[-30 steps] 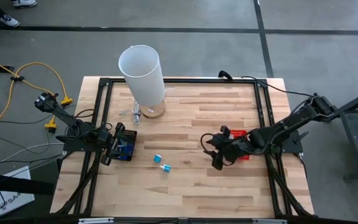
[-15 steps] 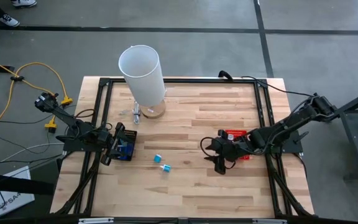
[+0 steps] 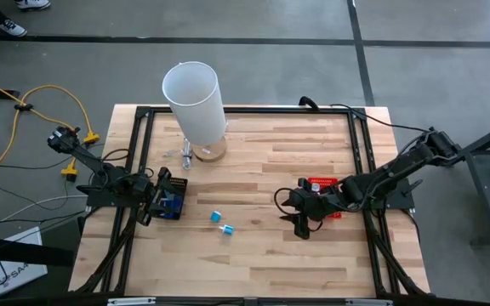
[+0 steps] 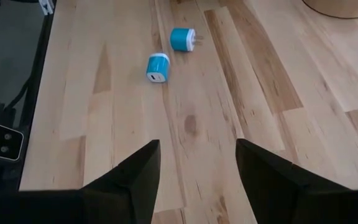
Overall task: Pick & Place Office items
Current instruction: Put the right blue charger adapter into the red bin
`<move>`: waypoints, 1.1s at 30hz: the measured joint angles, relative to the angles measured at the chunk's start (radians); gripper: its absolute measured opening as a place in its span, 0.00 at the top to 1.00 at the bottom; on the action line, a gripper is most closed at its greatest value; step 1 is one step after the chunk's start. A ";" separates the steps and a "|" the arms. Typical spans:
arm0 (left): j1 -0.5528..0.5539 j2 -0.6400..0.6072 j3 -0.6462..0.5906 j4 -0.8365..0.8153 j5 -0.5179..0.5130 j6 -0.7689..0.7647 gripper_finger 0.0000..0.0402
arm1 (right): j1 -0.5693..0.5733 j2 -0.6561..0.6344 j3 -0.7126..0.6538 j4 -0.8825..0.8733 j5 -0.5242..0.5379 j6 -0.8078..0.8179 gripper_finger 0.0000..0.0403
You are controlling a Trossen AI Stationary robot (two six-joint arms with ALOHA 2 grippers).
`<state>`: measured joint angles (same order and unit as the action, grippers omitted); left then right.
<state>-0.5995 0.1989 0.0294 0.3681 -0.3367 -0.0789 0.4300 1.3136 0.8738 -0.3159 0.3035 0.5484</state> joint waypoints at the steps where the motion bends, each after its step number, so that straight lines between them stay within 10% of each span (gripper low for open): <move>1: 0.000 0.000 0.000 0.008 0.000 0.000 0.42 | 0.000 0.000 0.000 0.001 0.000 0.000 0.52; 19: 0.000 0.051 0.006 0.048 -0.171 -0.020 0.42 | 0.000 0.000 0.000 0.015 0.000 0.000 0.52; 33: -0.037 0.434 0.200 0.027 -0.306 -0.072 0.42 | 0.000 0.000 0.000 0.015 0.000 0.000 0.52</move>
<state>-0.6369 0.6334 0.2297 0.3952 -0.6431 -0.1513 0.4298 1.3136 0.8734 -0.3012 0.3035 0.5484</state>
